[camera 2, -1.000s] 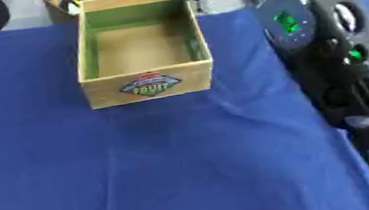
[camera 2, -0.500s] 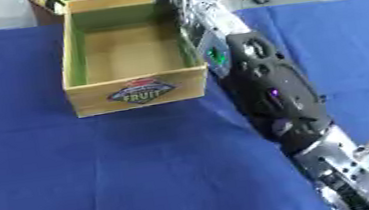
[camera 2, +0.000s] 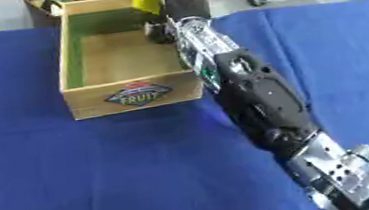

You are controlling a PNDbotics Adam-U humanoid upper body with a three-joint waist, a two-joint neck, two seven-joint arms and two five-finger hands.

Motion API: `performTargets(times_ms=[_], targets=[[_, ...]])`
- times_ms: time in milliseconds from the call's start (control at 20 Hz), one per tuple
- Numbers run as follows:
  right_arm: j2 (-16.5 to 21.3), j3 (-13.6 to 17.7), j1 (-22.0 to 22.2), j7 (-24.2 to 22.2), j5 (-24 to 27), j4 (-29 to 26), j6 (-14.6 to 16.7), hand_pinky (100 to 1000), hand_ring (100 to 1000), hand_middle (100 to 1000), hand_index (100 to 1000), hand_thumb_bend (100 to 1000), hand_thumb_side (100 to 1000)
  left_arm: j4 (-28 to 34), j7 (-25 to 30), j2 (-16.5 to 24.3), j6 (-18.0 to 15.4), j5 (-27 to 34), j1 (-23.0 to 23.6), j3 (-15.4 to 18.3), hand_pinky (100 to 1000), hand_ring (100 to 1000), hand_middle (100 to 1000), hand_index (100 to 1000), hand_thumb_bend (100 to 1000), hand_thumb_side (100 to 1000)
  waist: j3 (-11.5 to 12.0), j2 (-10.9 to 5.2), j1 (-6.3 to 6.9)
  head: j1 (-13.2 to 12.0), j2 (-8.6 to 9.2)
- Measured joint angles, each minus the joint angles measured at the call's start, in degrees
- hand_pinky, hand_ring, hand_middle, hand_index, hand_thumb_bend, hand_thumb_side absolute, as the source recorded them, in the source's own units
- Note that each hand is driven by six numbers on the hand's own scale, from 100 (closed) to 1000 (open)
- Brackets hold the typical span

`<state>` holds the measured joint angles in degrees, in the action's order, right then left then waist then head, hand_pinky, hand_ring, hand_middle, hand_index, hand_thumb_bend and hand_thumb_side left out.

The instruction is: Pick up objects on the table and place them in the box.

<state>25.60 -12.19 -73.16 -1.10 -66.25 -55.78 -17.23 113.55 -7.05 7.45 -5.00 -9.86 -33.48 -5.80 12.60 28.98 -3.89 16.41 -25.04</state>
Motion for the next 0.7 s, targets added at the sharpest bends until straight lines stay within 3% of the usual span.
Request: performTargets(times_ms=[200, 350, 450, 700], targets=[[0.0, 0.5, -0.2, -0.3, -1.0, -2.1, 0.0, 770, 883, 813, 1000, 782, 1000, 0.0, 0.1, 0.0, 0.1, 0.0, 0.0, 0.0, 243, 460, 460, 629, 100, 826, -0.3, -0.26, -0.15, 0.0, -0.01], [0.0, 0.5, -0.2, -0.8, -1.5, -2.8, -0.2, 777, 888, 813, 1000, 807, 978, 0.0, 0.2, 0.0, 0.2, 0.0, 0.0, 0.0, 243, 460, 460, 628, 100, 825, -0.4, -0.44, -0.16, 0.0, -0.01], [0.0, 0.5, -0.2, -1.4, -1.5, -3.2, -0.2, 770, 881, 797, 1000, 771, 1000, 0.0, 0.2, 0.0, 0.2, 0.0, 0.1, 0.0, 243, 460, 460, 628, 100, 825, -0.5, -0.46, -0.16, 0.0, -0.02], [0.7, 0.8, 0.5, 0.4, 1.3, -9.1, -0.8, 742, 849, 749, 996, 538, 1000, 0.0, 0.1, 0.0, 0.3, 0.0, 0.7, 0.0, 246, 460, 461, 628, 100, 825, -1.8, -1.67, -0.09, -0.7, -0.22]])
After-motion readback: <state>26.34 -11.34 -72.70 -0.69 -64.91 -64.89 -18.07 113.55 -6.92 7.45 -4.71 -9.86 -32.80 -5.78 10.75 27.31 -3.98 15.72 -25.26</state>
